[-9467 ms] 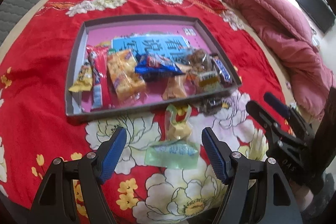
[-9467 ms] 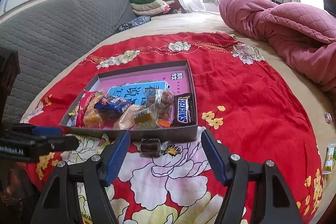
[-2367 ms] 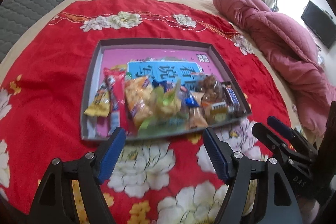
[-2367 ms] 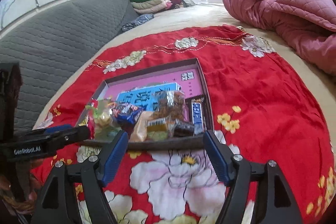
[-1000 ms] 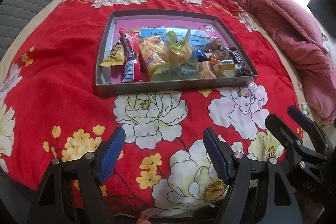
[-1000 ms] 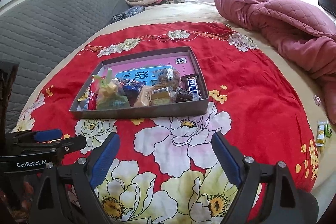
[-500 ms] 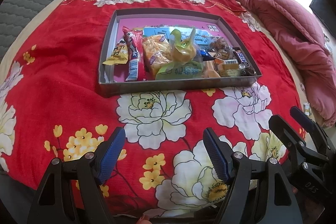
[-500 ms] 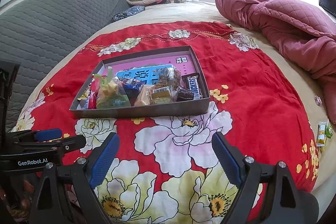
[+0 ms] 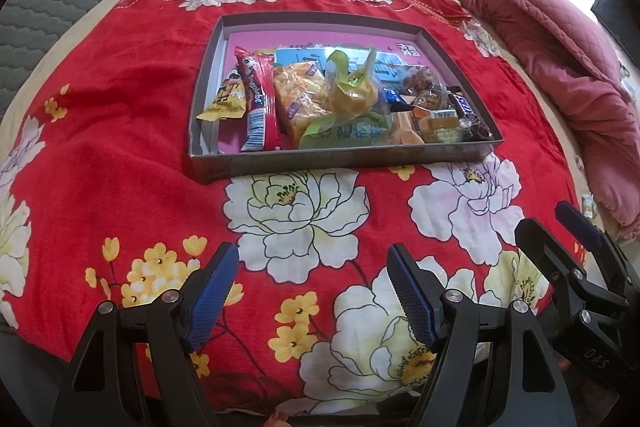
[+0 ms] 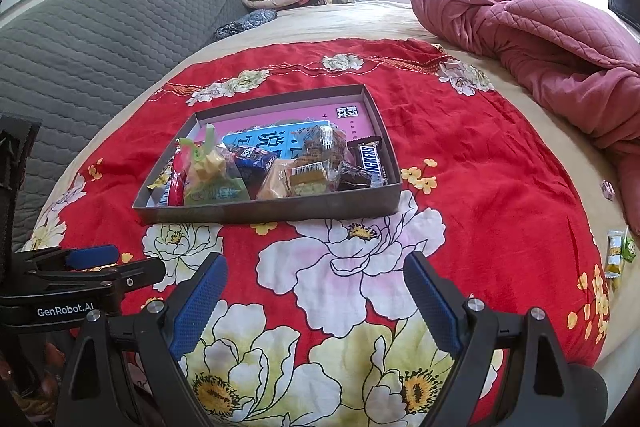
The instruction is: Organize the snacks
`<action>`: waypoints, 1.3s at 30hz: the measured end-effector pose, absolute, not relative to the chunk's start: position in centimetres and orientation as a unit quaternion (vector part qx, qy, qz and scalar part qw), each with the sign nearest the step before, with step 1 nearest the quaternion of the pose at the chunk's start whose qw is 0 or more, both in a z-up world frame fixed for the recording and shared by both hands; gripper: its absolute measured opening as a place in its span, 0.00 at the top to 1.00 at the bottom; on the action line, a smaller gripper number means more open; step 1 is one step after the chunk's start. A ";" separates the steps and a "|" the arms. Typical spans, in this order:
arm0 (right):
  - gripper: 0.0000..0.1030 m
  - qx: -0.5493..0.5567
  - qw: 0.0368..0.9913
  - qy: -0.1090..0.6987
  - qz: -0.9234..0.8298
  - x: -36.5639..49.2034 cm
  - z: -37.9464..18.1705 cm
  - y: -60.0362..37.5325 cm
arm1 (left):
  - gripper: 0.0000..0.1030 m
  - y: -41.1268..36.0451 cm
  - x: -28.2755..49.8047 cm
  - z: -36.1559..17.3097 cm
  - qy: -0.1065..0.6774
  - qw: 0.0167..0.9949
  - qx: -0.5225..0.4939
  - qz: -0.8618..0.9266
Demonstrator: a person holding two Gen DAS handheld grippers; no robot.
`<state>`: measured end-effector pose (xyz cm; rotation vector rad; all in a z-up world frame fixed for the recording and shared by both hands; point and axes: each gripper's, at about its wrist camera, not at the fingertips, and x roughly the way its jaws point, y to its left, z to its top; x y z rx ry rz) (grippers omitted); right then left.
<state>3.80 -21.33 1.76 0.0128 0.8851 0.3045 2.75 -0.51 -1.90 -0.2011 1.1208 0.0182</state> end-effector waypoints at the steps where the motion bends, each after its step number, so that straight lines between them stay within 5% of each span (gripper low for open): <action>1: 0.13 0.006 0.892 0.427 0.147 3.8 1.8 -21.3 | 0.25 -0.5 2.8 -1.9 0.531 0.842 -0.095 0.008; 39: 0.13 0.009 0.892 0.428 0.149 3.9 1.8 -21.4 | 0.25 -0.7 2.9 -2.0 0.533 0.842 -0.087 0.014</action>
